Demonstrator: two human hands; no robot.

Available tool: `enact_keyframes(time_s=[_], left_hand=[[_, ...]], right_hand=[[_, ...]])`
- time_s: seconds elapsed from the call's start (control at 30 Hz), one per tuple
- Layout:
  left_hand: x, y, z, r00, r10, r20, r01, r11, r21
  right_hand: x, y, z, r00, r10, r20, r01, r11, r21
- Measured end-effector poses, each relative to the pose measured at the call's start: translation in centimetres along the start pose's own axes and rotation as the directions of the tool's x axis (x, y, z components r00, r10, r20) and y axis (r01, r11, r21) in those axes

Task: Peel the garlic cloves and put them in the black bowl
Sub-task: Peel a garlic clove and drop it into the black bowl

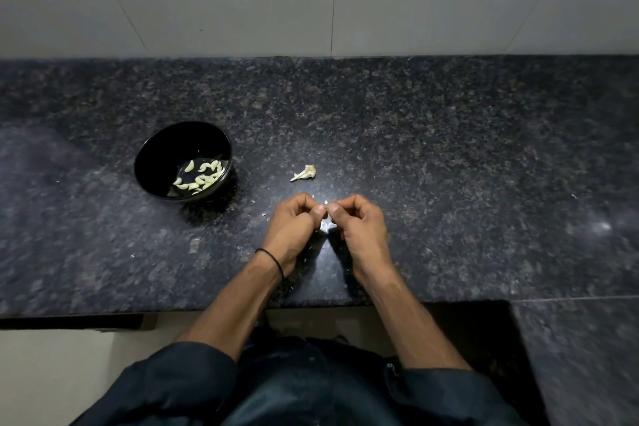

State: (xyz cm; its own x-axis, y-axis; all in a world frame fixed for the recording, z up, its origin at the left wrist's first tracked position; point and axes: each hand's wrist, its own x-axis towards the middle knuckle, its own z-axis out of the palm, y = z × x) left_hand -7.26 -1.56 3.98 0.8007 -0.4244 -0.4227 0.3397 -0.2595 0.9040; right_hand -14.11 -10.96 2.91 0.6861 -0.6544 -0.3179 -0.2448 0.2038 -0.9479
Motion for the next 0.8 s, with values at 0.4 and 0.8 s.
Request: enact_keyframes(time_s=[0.4, 0.8], left_hand=[[0.3, -0.4, 0.1, 0.992, 0.099, -0.076, -0.081, 0.975, 0.208], [-1.0, 1.1, 0.7, 0.999, -0.035, 0.01, 0.036, 0.995, -0.089]], right_hand=[[-0.4, -0.5, 0.4, 0.983, 0.183, -0.01, -0.176, 0.956, 0.236], [-0.5, -0.7, 0.2, 0.994, 0.085, -0.07, -0.073, 0.983, 0.17]])
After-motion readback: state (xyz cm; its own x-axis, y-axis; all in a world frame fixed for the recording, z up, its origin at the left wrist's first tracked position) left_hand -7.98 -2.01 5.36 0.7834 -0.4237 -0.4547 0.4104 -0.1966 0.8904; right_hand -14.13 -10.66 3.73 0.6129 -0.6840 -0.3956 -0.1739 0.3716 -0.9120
